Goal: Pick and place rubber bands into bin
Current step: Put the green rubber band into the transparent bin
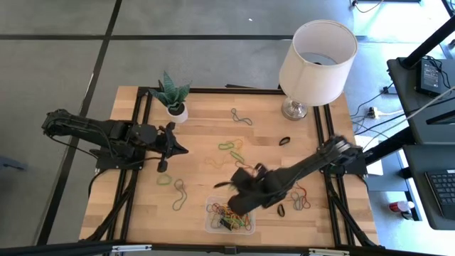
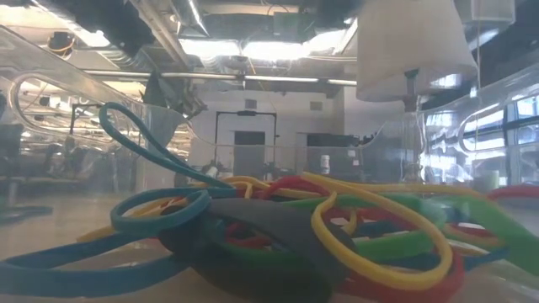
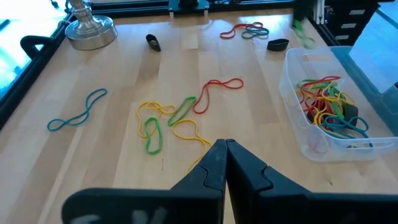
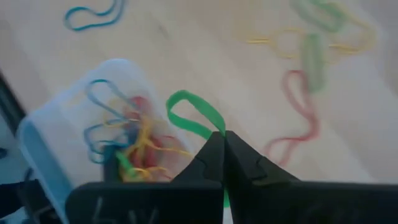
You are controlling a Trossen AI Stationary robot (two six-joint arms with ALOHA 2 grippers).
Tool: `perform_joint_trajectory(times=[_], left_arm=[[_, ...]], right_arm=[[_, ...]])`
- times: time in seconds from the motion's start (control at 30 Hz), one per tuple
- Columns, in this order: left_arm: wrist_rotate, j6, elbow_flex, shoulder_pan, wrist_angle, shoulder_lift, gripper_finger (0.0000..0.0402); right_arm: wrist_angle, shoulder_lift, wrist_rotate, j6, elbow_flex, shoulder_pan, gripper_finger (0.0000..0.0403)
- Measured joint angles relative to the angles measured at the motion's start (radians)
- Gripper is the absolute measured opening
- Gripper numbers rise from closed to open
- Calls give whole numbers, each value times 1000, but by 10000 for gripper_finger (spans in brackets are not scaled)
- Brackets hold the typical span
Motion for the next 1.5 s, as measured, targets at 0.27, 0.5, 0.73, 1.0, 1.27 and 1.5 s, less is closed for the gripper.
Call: perform_joint_trajectory(times=[0.27, 0.5, 0.73, 1.0, 1.27, 1.5], left_arm=[[0, 24, 0, 0, 0, 0, 2], [17, 24, 0, 0, 0, 0, 7], [34, 24, 0, 0, -17, 0, 2], [34, 24, 0, 0, -57, 0, 8], [34, 24, 0, 0, -56, 0, 3], [33, 24, 0, 0, -50, 0, 9]], right_arm=[[0, 259, -89, 21, 251, 17, 0], [1, 394, -161, 75, 319, 26, 0], [5, 422, -163, 103, 310, 25, 0], [10, 422, -213, 80, 300, 25, 21], [5, 422, -236, 77, 300, 24, 79], [-18, 405, -238, 77, 299, 24, 123]])
